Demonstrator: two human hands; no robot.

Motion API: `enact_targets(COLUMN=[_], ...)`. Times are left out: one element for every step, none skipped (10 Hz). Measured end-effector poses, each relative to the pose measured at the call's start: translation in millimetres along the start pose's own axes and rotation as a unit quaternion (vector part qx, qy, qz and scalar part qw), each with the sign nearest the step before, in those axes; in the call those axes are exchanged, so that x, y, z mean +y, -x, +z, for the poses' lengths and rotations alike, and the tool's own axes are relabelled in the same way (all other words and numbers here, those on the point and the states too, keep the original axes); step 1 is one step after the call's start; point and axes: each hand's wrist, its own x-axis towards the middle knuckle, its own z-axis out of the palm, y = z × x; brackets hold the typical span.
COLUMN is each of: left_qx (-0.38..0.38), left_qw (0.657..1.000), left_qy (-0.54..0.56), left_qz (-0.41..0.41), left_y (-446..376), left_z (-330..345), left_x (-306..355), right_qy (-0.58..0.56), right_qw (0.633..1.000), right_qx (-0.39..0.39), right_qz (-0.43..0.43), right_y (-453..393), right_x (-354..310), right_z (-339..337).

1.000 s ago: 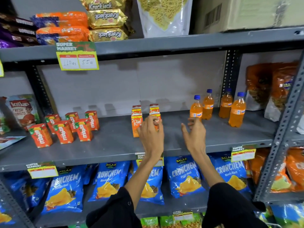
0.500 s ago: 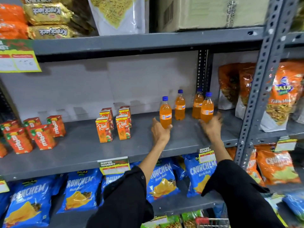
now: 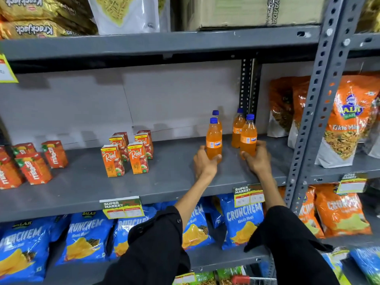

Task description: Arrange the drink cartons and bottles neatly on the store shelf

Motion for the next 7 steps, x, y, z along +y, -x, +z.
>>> enact_targets(left_qx=[-0.022,-0.027,-0.026,-0.027,-0.033,-0.032,-0.042], left_qw=[1.0,1.0,1.0,1.0,0.999,0.999,0.999], left_qy=[0.01,0.008,0.002,-0.008,-0.008,-0.008,0.008], left_qz=[-0.001,0.005,0.006,0.008,0.008,0.008,0.002], left_y=[5,6,4,3,3,2,-4], left_z=[17,22,24,25,27,26,28], left_x=[7,7,6,5,7,6,2], right_qy=[0.0,-0.001,0.003,0.006,0.016,0.021,0.046], right_qw=[1.0,1.0,1.0,1.0,1.0,1.0,0.999], right_qx=[0.002,-0.002,-0.013,-0.015,-0.017,-0.018,-0.002], right_qz=[-0.016,-0.016,-0.018,-0.019,-0.013,-0.006,-0.002], right_y=[1,3,6,6,8,8,7], right_x=[2,1,-2,-3,-6,-9,-8], right_z=[-2,-3,-4,-3,-3,-3,0])
